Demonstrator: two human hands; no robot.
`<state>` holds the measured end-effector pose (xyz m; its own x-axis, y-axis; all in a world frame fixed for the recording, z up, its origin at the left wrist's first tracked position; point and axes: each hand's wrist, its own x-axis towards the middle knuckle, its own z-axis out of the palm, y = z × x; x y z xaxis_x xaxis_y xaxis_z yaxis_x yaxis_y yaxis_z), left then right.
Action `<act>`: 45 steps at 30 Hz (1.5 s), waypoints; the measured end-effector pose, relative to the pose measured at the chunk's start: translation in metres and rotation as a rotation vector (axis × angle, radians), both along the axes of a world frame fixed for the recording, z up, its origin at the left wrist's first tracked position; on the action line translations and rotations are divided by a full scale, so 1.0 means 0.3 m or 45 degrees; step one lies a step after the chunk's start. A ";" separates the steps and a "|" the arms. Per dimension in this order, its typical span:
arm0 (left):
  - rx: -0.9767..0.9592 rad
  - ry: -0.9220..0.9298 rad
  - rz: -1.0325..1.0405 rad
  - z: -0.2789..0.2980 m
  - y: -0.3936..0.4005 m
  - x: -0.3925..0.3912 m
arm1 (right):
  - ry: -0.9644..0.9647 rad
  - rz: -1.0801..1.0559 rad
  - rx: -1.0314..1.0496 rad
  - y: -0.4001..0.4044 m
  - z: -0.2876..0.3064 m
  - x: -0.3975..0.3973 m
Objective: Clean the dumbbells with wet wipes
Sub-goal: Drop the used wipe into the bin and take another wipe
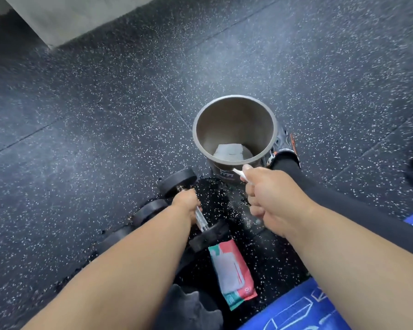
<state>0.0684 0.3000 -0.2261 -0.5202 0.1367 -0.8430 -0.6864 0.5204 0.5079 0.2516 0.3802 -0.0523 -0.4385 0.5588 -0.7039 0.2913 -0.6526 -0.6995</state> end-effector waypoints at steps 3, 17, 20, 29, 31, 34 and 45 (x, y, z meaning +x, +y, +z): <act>-0.053 -0.067 -0.045 -0.101 0.014 -0.006 | -0.030 0.017 0.004 0.002 -0.004 -0.002; -0.170 -0.061 -0.158 -0.080 -0.032 0.029 | -0.085 0.025 -0.023 0.000 -0.038 -0.007; -0.022 -0.172 -0.217 0.137 -0.062 0.099 | -0.067 0.056 0.053 -0.022 -0.022 -0.009; 0.580 0.217 -0.287 0.748 -0.211 0.282 | 0.180 0.154 0.287 -0.152 0.125 -0.024; 0.556 0.287 -0.226 0.815 -0.274 0.315 | 0.267 0.171 0.287 -0.198 0.182 -0.019; 0.501 0.379 -0.103 0.908 -0.380 0.368 | 0.385 0.225 0.288 -0.275 0.256 -0.002; 0.677 0.469 -0.212 1.106 -0.712 0.538 | 0.547 0.468 0.198 -0.503 0.396 0.149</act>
